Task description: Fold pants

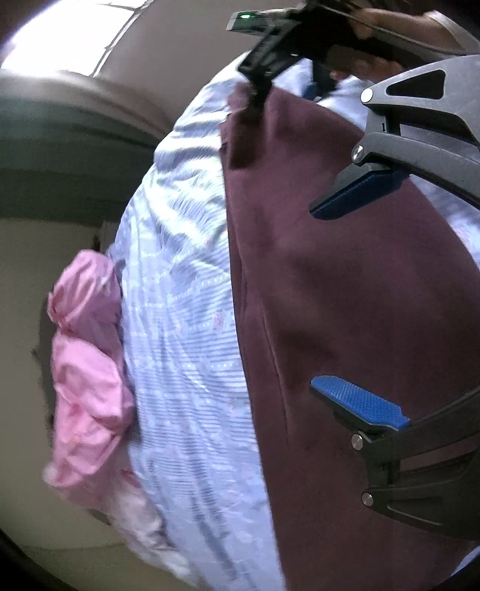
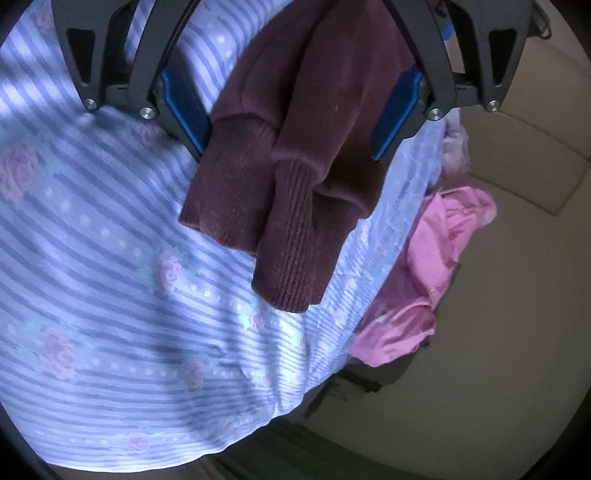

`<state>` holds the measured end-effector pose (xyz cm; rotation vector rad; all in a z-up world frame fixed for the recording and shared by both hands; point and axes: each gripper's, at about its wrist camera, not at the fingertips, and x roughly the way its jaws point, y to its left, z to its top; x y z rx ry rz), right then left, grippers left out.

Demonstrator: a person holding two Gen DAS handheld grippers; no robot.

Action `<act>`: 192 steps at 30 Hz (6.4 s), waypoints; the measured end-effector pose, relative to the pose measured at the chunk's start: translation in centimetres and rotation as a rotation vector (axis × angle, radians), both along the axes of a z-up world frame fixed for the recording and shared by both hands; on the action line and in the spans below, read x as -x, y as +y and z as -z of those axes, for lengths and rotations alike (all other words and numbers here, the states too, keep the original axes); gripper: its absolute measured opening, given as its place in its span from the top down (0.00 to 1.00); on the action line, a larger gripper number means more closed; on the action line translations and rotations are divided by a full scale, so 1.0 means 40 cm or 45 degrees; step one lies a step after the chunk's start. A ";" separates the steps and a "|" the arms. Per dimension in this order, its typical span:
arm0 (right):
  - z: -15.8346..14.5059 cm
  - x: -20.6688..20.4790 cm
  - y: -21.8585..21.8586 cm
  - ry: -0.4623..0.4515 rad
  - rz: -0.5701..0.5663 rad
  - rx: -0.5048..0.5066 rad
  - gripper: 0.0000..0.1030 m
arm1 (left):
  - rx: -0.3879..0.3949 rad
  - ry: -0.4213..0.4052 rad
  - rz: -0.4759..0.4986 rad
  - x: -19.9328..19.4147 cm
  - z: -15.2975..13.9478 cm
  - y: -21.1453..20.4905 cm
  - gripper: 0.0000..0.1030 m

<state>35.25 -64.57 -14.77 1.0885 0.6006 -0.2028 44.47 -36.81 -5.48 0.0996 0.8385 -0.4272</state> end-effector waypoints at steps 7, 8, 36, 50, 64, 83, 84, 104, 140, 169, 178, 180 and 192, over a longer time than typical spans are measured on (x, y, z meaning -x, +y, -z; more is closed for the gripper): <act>-0.024 -0.022 0.015 0.049 -0.035 0.158 0.67 | -0.004 -0.010 -0.056 0.010 -0.007 0.054 0.16; -0.029 -0.018 0.018 0.035 -0.042 0.162 0.68 | -0.014 -0.024 -0.053 0.015 -0.010 0.063 0.16; -0.441 -0.130 0.918 0.009 -0.668 1.648 0.73 | -0.072 -0.069 -0.426 0.152 -0.080 0.827 0.16; -0.214 -0.188 1.216 0.176 -0.941 1.820 0.74 | -0.073 0.010 -0.468 0.159 0.015 0.928 0.16; -0.171 -0.181 1.271 0.138 -1.000 1.853 0.71 | -0.074 -0.028 -0.461 0.119 -0.012 0.910 0.16; -0.177 -0.182 1.251 0.112 -0.987 1.701 0.55 | -0.119 -0.138 -0.442 0.081 -0.093 0.887 0.12; -0.176 -0.175 1.260 0.132 -0.991 1.754 0.53 | -0.111 -0.125 -0.455 0.078 -0.088 0.896 0.12; -0.225 -0.091 1.270 0.180 -0.842 1.838 0.34 | -0.116 -0.111 -0.535 0.116 -0.048 0.950 0.07; -0.300 0.039 0.827 -0.004 -0.373 1.281 0.00 | 0.075 -0.064 0.076 0.022 -0.059 0.561 0.43; -0.282 0.048 0.782 -0.007 -0.368 1.078 0.00 | 0.138 0.030 0.119 0.049 -0.029 0.613 0.61; -0.283 0.050 0.771 0.002 -0.360 1.071 0.00 | 0.235 0.049 0.089 0.019 -0.015 0.607 0.77; -0.283 0.051 0.771 0.003 -0.362 1.075 0.00 | 0.224 -0.032 0.074 0.040 -0.038 0.604 0.77; -0.282 0.052 0.760 0.011 -0.364 1.078 0.00 | 0.356 0.221 0.063 -0.032 0.053 0.605 0.66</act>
